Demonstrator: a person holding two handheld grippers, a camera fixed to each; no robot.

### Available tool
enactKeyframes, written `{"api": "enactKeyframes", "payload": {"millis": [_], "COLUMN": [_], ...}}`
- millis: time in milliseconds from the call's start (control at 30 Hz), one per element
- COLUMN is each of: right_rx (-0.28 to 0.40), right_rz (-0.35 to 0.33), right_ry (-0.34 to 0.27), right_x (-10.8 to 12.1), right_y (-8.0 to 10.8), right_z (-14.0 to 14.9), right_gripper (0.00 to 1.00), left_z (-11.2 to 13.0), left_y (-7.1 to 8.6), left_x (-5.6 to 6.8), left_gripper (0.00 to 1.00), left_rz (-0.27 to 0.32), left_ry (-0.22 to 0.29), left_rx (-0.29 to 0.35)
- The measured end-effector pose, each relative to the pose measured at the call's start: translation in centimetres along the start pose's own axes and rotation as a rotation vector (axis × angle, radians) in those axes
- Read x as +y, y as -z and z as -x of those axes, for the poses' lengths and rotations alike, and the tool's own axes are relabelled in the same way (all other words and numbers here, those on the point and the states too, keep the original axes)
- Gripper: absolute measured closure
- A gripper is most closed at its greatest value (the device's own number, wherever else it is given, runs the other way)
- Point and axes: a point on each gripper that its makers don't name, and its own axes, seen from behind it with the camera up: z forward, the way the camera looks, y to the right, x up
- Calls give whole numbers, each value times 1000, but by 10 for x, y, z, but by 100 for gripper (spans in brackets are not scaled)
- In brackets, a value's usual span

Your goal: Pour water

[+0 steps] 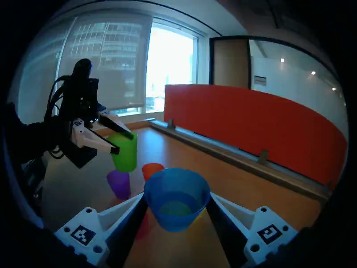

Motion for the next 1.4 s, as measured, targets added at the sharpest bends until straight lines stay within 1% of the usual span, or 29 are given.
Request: {"api": "enactKeyframes", "payload": {"millis": [267,367,567,667,867,1067,1400], "right_rx": [79,101,131,142,169,189,204], "right_rz": [-1,-2,-8,-10,-17,-18,-28], "right_ry": [-23,-25,-11,-2,6,28,92], "right_x": [-7,-9,-15,-19,-24,-27,-33], "right_y": [7,10,12,12,13,14,18], "right_z": [-35,-43,-57,-63,-76,-89,-111], "right_gripper": [10,10,10,10,10,9,9], "left_z": [-13,-17,-31,-35,-31,-25,-17], "left_y": [13,16,24,27,30,32,35], "left_x": [6,10,19,22,25,32,50], "left_gripper": [9,9,9,9,10,9,9], "left_rz": [-11,-11,5,8,1,18,48], "left_ry": [8,20,49,50,39,33,-14], "left_rx": [89,119,200,225,222,212,209]}}
